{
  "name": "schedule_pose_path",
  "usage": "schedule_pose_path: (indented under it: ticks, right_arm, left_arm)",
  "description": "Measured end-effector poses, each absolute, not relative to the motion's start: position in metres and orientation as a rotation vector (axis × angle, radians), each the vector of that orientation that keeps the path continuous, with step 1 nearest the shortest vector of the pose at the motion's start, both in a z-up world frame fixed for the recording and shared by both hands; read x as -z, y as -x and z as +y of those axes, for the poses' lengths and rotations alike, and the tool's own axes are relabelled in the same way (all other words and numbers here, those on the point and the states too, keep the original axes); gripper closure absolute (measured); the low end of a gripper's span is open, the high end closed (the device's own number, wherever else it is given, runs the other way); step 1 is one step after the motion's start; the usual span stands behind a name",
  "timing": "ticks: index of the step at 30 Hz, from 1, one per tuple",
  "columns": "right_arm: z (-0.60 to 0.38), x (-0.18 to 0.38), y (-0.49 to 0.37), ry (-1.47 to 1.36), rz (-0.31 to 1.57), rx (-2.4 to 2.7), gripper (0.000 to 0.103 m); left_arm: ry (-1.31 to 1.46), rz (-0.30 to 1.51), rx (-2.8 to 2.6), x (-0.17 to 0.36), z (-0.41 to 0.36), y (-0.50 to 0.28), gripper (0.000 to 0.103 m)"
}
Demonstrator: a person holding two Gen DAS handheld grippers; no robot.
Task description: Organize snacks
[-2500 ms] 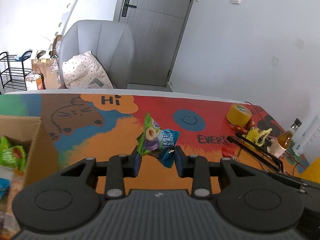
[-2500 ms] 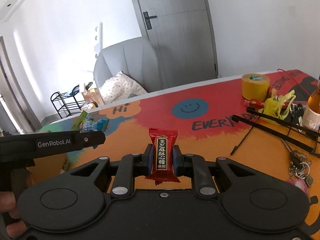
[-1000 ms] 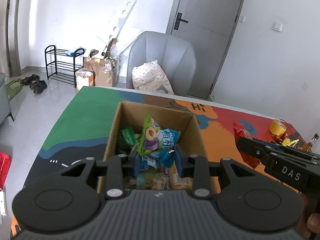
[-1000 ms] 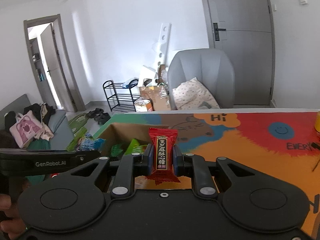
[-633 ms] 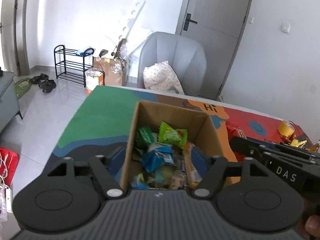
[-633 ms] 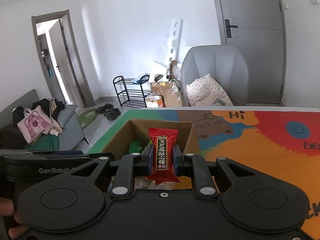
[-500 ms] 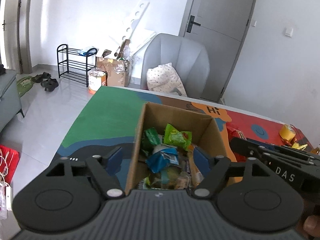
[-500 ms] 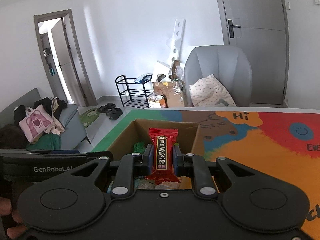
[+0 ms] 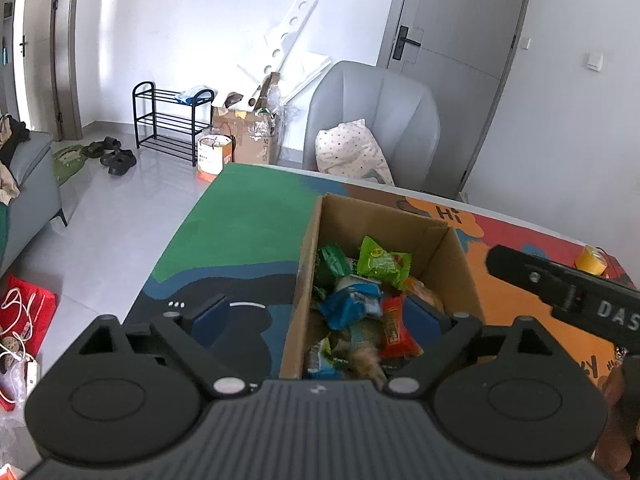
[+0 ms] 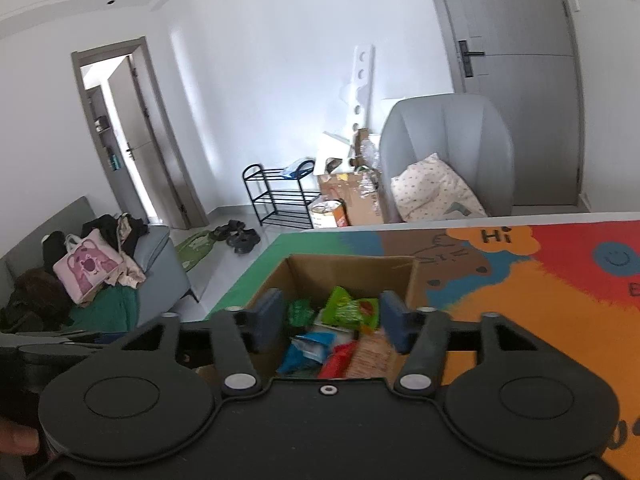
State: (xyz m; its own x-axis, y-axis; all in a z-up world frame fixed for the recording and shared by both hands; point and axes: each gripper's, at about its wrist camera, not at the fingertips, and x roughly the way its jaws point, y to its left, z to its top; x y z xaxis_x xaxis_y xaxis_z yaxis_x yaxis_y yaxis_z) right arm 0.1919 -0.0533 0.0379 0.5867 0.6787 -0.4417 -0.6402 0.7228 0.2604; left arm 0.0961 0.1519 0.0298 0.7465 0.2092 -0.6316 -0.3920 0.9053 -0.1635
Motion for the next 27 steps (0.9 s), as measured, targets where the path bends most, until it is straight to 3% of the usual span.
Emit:
schedule_pose_path:
  ticks: [5,11,17,27]
  right_arm:
    - [-0.070,-0.043,-0.186,-0.075,0.532,-0.732,0.020]
    - [-0.092,-0.046,-0.179,-0.090,0.525,-0.695,0.006]
    - [-0.115,-0.047,-0.173,-0.113,0.526,-0.665,0.000]
    - [-0.150,-0.052,-0.157,-0.129,0.532,-0.593,0.000]
  left_arm:
    - [0.296,0.645,-0.332,-0.035,0.145,-0.094,0.008]
    - [0.282,0.614,-0.322,-0.043,0.131,-0.083,0.006]
    - [0.268,0.597,-0.294,-0.050,0.113,-0.075,0.002]
    - [0.247,0.581,-0.231,-0.056,0.088,-0.058,0.000]
